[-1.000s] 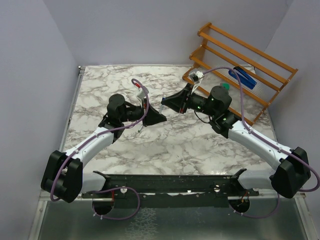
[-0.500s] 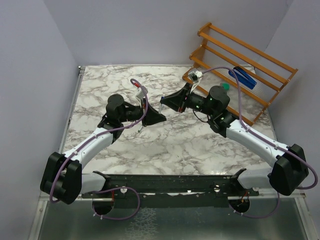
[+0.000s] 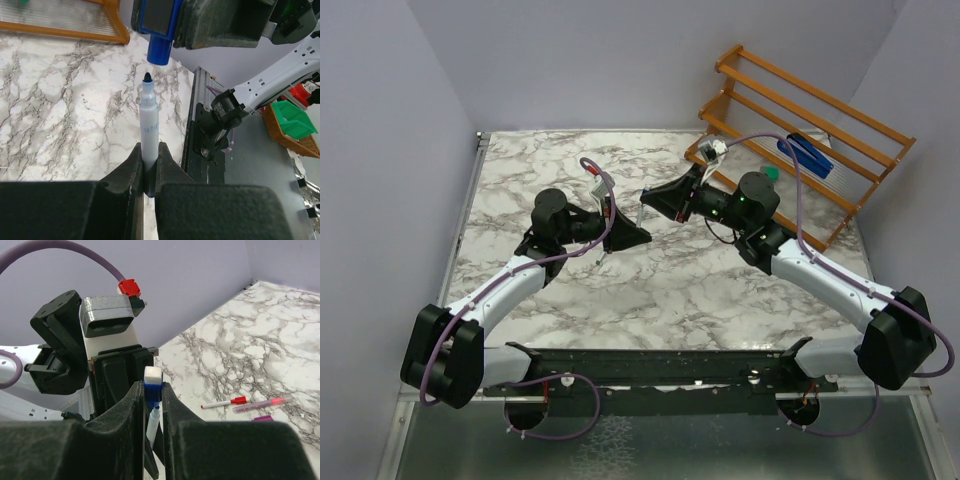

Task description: Insert the pens into the pen caps

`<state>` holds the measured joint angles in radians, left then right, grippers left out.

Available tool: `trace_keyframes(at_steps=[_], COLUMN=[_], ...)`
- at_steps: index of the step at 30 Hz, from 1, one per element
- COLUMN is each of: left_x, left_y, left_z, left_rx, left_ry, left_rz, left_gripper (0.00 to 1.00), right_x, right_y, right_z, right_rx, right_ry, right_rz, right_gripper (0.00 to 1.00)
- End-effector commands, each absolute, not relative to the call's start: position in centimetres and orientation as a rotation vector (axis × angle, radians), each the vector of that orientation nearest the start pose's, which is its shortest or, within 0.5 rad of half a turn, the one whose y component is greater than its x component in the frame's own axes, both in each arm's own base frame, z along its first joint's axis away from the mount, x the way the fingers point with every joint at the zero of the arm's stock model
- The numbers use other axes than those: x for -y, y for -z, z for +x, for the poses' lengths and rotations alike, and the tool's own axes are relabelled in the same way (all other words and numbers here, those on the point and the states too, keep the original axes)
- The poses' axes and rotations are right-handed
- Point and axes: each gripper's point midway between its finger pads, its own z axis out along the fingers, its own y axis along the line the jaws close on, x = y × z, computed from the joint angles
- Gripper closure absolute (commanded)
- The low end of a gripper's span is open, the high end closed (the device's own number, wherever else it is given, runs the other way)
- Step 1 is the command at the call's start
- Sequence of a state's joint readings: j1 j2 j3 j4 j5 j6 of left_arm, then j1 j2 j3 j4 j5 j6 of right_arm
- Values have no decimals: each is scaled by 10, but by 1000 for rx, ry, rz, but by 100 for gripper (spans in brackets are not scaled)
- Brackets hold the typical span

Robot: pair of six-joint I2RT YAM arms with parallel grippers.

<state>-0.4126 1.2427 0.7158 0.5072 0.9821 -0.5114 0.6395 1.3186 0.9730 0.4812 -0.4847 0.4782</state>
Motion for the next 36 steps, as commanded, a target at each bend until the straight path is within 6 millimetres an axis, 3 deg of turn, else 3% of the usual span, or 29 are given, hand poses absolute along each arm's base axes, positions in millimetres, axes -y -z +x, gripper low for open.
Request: trace_keyframes(at_steps=[1, 17, 28, 36], left_x=[275, 273, 270, 256], left_y=[-255, -254, -255, -257], left_z=[234, 235, 238, 261], left_rx=[-1596, -1596, -1588, -1570], left_ry=[1463, 1456, 1438, 1202], left_rz=[799, 792, 791, 813], left_gripper=[100, 100, 100, 100], right_x=[-325, -344, -349, -355], right_y=[-349, -321, -299, -288], right_z=[292, 280, 281, 260], right_rx=[-1427, -1536, -1651, -1738], right_ry=[-1192, -1335, -1323, -1411], right_rz=[-503, -565, -633, -755], right_gripper=[100, 99, 99, 99])
